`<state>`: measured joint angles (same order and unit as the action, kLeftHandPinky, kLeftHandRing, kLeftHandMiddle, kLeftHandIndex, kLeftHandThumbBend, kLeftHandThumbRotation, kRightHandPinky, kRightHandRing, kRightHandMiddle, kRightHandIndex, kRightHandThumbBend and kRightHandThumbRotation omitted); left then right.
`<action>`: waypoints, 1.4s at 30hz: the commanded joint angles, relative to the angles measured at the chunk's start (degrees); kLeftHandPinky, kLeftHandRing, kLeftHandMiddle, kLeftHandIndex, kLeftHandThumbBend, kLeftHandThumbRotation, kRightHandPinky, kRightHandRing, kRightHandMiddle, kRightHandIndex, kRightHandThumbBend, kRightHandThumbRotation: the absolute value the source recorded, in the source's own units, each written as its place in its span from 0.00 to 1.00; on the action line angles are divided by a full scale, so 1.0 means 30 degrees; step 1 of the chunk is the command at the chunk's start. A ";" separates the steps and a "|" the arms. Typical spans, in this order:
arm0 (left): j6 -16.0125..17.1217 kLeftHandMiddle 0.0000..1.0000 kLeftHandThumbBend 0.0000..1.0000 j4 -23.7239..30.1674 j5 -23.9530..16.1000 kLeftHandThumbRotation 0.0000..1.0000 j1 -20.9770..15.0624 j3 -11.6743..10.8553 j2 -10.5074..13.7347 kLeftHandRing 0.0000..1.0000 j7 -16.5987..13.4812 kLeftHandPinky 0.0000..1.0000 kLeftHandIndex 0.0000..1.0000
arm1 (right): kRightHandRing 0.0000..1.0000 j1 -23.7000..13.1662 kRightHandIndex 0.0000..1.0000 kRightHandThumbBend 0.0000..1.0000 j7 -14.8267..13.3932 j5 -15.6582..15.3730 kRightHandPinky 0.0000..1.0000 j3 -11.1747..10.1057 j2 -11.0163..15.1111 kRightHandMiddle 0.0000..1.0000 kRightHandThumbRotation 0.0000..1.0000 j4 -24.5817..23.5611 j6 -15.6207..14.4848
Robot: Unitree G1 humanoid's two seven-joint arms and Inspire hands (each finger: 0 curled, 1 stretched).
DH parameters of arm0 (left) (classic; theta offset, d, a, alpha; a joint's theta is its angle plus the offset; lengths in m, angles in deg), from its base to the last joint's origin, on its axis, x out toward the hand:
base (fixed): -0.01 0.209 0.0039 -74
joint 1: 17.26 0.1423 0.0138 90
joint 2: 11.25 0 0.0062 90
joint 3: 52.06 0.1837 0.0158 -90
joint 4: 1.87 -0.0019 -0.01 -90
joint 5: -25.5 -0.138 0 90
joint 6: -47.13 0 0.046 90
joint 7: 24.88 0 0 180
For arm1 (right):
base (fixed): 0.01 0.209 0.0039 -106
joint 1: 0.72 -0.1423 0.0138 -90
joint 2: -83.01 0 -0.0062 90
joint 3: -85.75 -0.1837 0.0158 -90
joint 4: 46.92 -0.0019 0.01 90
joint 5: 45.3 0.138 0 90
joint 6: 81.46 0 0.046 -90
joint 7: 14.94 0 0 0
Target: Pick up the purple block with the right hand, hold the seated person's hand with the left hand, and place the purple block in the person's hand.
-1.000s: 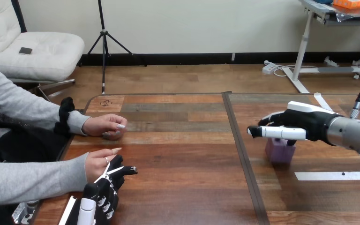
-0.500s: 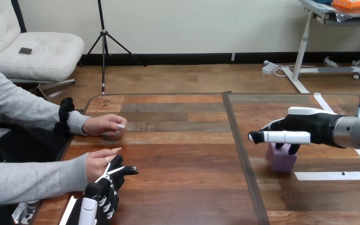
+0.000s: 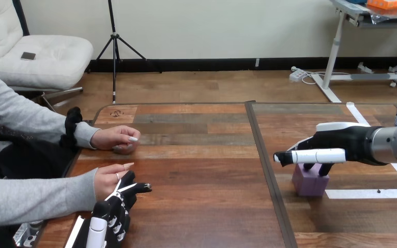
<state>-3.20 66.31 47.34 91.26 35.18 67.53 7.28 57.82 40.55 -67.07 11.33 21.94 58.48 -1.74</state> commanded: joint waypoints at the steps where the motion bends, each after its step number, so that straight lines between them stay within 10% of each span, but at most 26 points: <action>1: 0.0163 0.98 0.71 0.0648 0.0149 1.00 -0.0615 0.0085 -0.0428 1.00 0.0274 1.00 0.70 | 0.87 -0.0156 0.89 0.86 0.0198 0.0567 0.78 -0.0819 0.0645 0.90 1.00 -0.1510 -0.0018; 11: 0.0169 0.99 0.71 0.0296 0.0212 1.00 -0.0854 -0.0037 -0.0335 1.00 0.0587 1.00 0.70 | 0.83 -0.0058 0.86 0.90 -0.0261 0.1990 0.76 -0.2150 0.0671 0.87 1.00 -0.2314 -0.0335; 27: 0.0335 0.99 0.69 0.0283 -0.0085 1.00 -0.0871 -0.0083 -0.0393 1.00 0.0453 1.00 0.70 | 0.87 0.0127 0.89 0.85 -0.3431 0.3086 0.81 -0.3755 0.0157 0.89 1.00 -0.1632 0.2067; 42: 0.0158 0.99 0.69 0.0325 -0.0176 1.00 -0.0899 -0.0057 -0.0265 1.00 0.0520 1.00 0.69 | 0.85 0.0245 0.87 0.87 -0.5351 0.3016 0.79 -0.3980 0.0113 0.87 1.00 -0.0978 0.3796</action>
<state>-3.20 66.19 47.28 90.97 35.03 67.45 8.75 59.77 26.45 -58.53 0.95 22.38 54.84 7.67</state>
